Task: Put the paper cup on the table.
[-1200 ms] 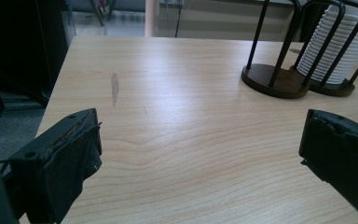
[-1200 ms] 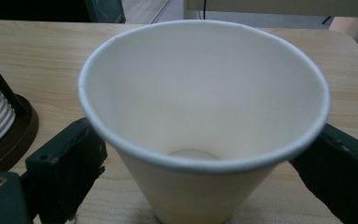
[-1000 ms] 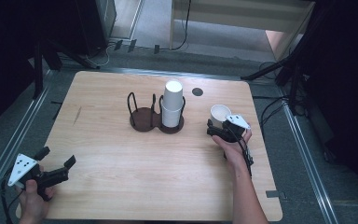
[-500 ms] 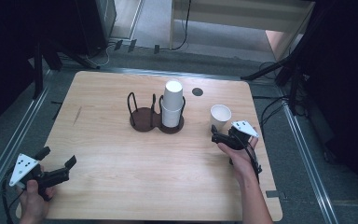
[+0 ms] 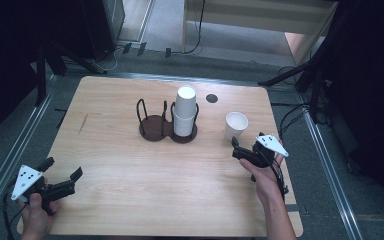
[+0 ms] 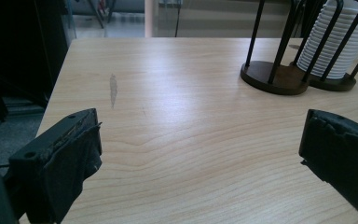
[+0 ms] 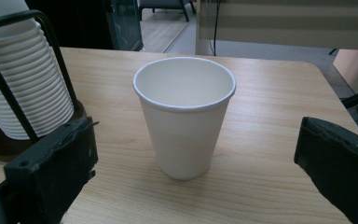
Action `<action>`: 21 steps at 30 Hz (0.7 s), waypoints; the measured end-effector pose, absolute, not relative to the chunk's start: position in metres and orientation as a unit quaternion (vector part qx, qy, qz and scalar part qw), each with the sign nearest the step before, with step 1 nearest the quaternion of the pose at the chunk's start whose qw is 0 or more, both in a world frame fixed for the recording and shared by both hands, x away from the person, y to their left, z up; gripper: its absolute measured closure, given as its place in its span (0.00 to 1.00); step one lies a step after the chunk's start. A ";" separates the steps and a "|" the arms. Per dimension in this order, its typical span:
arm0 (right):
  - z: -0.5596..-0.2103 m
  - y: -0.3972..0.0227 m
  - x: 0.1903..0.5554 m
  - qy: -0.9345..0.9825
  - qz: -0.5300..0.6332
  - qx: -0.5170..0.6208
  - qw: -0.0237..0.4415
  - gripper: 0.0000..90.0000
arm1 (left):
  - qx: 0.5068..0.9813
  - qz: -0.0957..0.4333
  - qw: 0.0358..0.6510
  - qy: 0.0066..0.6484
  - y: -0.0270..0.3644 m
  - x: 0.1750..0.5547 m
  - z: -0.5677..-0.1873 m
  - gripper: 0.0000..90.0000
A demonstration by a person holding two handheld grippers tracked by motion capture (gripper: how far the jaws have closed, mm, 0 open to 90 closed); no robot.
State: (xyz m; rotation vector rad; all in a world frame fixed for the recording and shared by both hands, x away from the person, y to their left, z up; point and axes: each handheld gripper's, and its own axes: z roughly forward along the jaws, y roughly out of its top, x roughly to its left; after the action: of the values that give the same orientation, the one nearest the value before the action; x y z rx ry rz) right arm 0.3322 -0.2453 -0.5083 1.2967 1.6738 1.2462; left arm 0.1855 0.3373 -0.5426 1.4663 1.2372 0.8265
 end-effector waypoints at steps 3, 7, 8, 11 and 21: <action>-0.504 -0.251 0.324 0.637 0.483 0.494 0.340 0.00 | 0.607 0.343 0.502 0.511 0.337 0.185 -0.542 0.00; -0.499 -0.258 0.315 0.631 0.491 0.492 0.345 0.00 | 0.608 0.344 0.501 0.510 0.337 0.185 -0.542 0.00; -0.497 -0.259 0.312 0.631 0.491 0.490 0.347 0.00 | 0.609 0.344 0.501 0.510 0.337 0.185 -0.542 0.00; -0.494 -0.263 0.306 0.629 0.494 0.487 0.350 0.00 | 0.607 0.344 0.502 0.511 0.337 0.185 -0.543 0.00; -0.489 -0.281 0.281 0.619 0.505 0.483 0.359 0.00 | 0.609 0.346 0.501 0.508 0.337 0.184 -0.542 0.00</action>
State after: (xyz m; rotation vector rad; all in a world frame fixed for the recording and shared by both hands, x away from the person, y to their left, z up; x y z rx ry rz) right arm 0.2805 -0.2808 -0.4888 1.2447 1.5960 1.3017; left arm 0.1843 0.3366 -0.5424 1.4723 1.2287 0.8362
